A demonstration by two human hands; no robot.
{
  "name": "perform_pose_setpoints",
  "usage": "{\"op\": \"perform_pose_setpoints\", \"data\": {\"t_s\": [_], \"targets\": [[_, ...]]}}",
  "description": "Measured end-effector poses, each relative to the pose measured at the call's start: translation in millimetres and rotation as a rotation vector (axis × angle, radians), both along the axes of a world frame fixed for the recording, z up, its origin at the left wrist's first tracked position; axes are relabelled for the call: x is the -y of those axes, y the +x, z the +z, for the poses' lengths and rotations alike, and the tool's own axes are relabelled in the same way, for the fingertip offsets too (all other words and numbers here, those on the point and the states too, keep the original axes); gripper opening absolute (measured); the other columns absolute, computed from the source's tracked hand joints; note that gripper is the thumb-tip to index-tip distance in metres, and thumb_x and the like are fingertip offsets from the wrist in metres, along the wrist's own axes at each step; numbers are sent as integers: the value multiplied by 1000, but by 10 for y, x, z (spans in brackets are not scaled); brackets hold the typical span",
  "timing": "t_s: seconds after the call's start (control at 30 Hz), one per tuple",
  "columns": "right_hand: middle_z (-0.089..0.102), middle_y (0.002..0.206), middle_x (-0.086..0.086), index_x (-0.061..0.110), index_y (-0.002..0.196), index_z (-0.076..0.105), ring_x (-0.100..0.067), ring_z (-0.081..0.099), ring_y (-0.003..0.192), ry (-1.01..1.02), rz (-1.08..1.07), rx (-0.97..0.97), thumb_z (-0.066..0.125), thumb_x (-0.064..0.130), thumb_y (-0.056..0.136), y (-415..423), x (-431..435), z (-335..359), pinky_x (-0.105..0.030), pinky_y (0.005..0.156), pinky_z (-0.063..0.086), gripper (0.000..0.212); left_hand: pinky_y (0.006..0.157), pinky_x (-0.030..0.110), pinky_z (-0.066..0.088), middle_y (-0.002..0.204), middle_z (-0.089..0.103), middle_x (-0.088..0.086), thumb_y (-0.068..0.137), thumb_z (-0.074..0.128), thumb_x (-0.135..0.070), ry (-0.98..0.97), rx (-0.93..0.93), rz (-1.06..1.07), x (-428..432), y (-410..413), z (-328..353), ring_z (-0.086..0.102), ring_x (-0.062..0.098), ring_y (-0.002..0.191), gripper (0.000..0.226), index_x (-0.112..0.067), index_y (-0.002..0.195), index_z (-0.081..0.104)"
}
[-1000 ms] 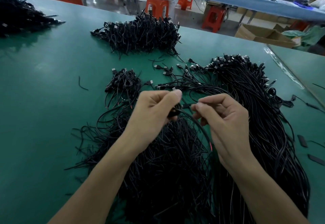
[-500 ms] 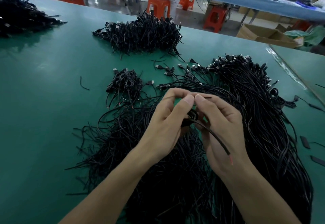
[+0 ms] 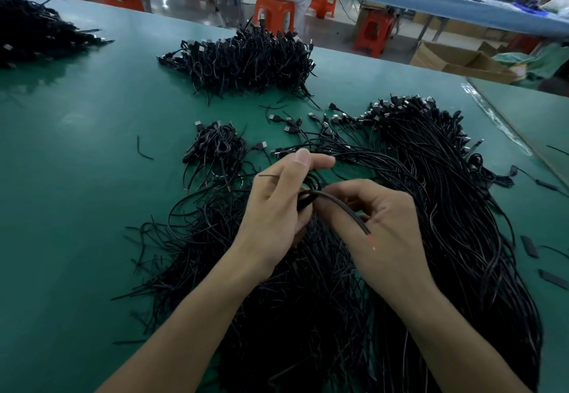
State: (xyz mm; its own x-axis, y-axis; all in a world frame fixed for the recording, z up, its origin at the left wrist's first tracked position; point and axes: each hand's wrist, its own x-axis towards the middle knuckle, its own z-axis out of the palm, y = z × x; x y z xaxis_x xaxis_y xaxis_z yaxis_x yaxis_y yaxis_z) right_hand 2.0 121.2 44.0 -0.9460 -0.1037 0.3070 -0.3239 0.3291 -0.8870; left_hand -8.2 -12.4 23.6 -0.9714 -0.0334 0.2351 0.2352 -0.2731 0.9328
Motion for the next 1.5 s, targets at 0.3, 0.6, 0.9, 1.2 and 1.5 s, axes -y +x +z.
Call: {"op": "perform_pose_setpoints", "data": {"t_s": [0.3, 0.6, 0.9, 1.2, 1.5], "targets": [[62, 91, 5, 18, 100, 77, -10, 61, 84, 464, 93, -332, 64, 21, 93, 4, -80, 45, -27, 71, 53, 15, 40, 20, 19, 52, 25, 18, 102, 38, -50, -2, 212, 10, 1, -11, -48, 21, 15, 39, 76, 21, 77, 49], [61, 85, -5, 7, 90, 71, -21, 56, 76, 822, 77, -777, 62, 6, 94, 66, -24, 13, -36, 55, 50, 10, 48, 28, 13, 51, 26, -1, 102, 43, -52, 60, 404, -69, -33, -32, -40, 11, 23, 53, 59, -23, 50, 44], [63, 121, -4, 8, 100, 69, -19, 60, 110, 897, 286, -639, 65, 5, 91, 9, -137, 177, -41, 63, 56, 10, 37, 14, 15, 49, 30, -5, 102, 43, -27, 51, 647, -337, -16, 15, -29, 22, 6, 36, 47, -22, 55, 47], [57, 108, 2, 11, 95, 69, -16, 58, 92, 798, 232, -374, 52, 23, 96, -11, -143, 246, -44, 61, 55, 22, 35, 11, 15, 55, 29, -7, 75, 51, -83, 218, 611, -601, 47, -15, -49, 18, 5, 39, 62, -24, 56, 43], [63, 101, 11, 21, 94, 74, -13, 61, 91, 823, 379, -293, 66, 22, 92, -69, -207, 371, -41, 75, 54, 8, 41, 17, 27, 59, 35, -2, 72, 82, -9, -332, 389, -731, 124, 31, 4, 33, 6, 49, 28, -22, 65, 58]]}}
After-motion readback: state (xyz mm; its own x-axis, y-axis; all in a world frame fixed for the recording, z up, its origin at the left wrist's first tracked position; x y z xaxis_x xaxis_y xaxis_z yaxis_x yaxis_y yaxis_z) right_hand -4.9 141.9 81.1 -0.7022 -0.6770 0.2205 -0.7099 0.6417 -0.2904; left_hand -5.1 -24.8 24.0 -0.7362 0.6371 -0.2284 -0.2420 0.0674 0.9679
